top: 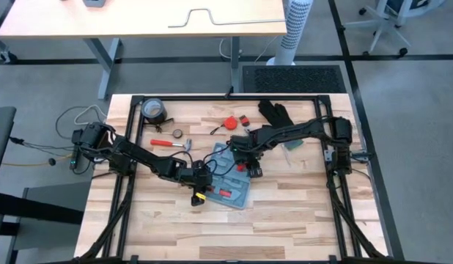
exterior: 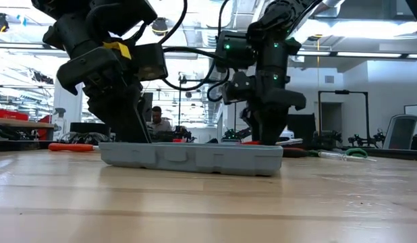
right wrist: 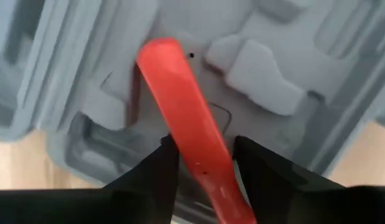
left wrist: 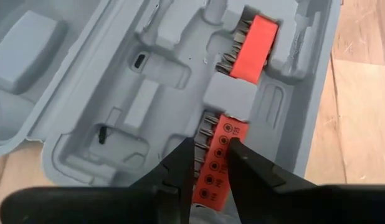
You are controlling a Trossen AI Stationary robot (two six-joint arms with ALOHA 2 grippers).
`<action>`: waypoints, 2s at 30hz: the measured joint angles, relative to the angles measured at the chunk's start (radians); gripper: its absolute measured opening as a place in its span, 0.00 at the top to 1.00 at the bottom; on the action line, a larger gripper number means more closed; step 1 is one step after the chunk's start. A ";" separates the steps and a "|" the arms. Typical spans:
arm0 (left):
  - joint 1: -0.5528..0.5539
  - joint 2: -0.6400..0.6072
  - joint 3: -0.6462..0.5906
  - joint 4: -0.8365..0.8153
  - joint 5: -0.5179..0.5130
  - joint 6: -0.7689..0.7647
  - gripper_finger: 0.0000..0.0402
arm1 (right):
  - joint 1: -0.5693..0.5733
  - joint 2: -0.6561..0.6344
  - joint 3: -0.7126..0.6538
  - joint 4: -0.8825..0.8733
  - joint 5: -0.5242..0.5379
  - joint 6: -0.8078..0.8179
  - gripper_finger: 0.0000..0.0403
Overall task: Prefit tool cases
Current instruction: Remove the orange nut driver from the gray toolbox, then remove the right orange terminal block from the gray toolbox
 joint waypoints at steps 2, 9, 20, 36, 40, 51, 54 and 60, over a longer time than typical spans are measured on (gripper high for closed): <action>0.000 0.000 0.000 0.001 0.001 -0.008 0.79 | 0.000 0.002 0.001 -0.007 -0.002 0.086 0.67; -0.007 0.000 0.000 0.001 0.008 -0.023 0.79 | -0.003 -0.064 -0.003 0.013 0.034 0.381 0.81; -0.023 0.000 0.000 0.003 -0.002 -0.045 0.79 | -0.138 -0.176 -0.002 0.082 0.099 0.476 0.83; -0.038 0.001 0.000 0.003 0.005 -0.046 0.79 | -0.248 -0.160 -0.002 0.154 0.062 0.550 0.43; -0.038 0.001 0.000 0.001 0.005 -0.046 0.79 | -0.231 -0.159 -0.002 0.153 0.062 0.577 0.38; -0.039 -0.010 0.000 0.010 0.007 -0.040 0.79 | -0.032 -0.246 -0.002 0.142 0.148 0.689 0.56; -0.040 -0.041 -0.004 -0.003 -0.002 -0.012 0.79 | 0.064 -0.257 -0.002 0.142 0.221 0.772 0.65; -0.006 -0.155 -0.003 0.013 -0.070 0.065 0.79 | 0.228 -0.258 -0.010 0.134 0.359 0.943 0.95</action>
